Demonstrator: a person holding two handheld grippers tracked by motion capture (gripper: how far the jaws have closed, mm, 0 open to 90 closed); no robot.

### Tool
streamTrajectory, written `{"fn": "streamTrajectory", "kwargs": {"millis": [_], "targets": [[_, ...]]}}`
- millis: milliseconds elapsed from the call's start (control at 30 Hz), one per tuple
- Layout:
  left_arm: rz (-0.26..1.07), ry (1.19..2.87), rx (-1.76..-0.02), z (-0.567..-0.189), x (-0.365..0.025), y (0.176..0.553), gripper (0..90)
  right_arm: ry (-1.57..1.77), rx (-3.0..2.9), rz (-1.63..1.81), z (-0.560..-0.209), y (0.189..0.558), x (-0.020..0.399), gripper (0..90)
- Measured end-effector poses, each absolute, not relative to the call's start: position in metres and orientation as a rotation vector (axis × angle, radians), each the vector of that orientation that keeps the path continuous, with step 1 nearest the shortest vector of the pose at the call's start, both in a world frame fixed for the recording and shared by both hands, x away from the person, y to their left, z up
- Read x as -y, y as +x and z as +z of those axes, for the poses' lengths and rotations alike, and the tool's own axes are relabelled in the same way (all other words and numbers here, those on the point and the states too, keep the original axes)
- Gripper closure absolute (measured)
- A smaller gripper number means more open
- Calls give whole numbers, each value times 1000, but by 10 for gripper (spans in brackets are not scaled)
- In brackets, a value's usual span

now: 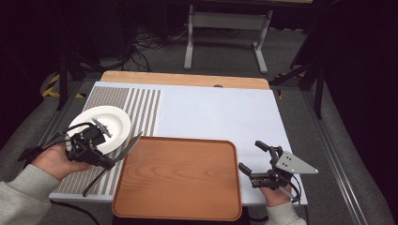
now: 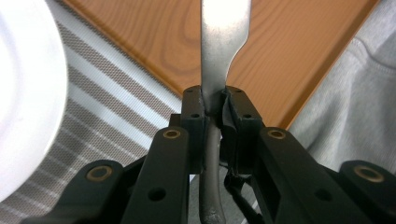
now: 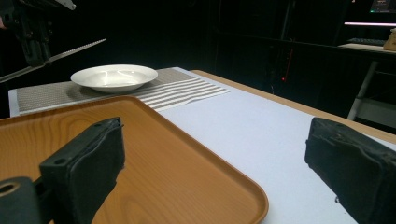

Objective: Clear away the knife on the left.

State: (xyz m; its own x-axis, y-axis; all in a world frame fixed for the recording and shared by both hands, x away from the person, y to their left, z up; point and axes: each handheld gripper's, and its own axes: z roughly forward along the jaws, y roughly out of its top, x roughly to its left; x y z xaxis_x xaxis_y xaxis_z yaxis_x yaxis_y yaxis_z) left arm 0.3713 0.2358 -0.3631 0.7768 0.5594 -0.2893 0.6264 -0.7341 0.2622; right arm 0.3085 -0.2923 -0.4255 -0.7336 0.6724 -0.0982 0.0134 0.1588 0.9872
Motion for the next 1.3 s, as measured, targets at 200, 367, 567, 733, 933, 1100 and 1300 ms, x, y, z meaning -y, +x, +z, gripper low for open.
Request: {"fn": "streamTrajectory", "kwargs": {"millis": [200, 367, 567, 733, 933, 1100, 1300], "targets": [[-300, 2597, -869, -372, -219, 369, 797, 644, -1914, 1617, -425, 309, 291, 54], [-323, 2565, -859, -379, -202, 368, 797, 639, -1916, 1616, -425, 309, 292, 54], [-331, 2565, -837, -388, -183, 365, 797, 640, -1907, 1619, -424, 309, 294, 54], [-371, 2560, -845, -399, -173, 366, 797, 640, -1905, 1620, -423, 308, 295, 54], [-379, 2565, -851, -406, -165, 367, 797, 641, -1908, 1619, -424, 308, 295, 54], [-367, 2585, -898, -417, -162, 370, 797, 643, -1908, 1619, -424, 308, 295, 54], [-365, 2589, -925, -424, -161, 372, 797, 646, -1904, 1622, -424, 308, 296, 54]]}}
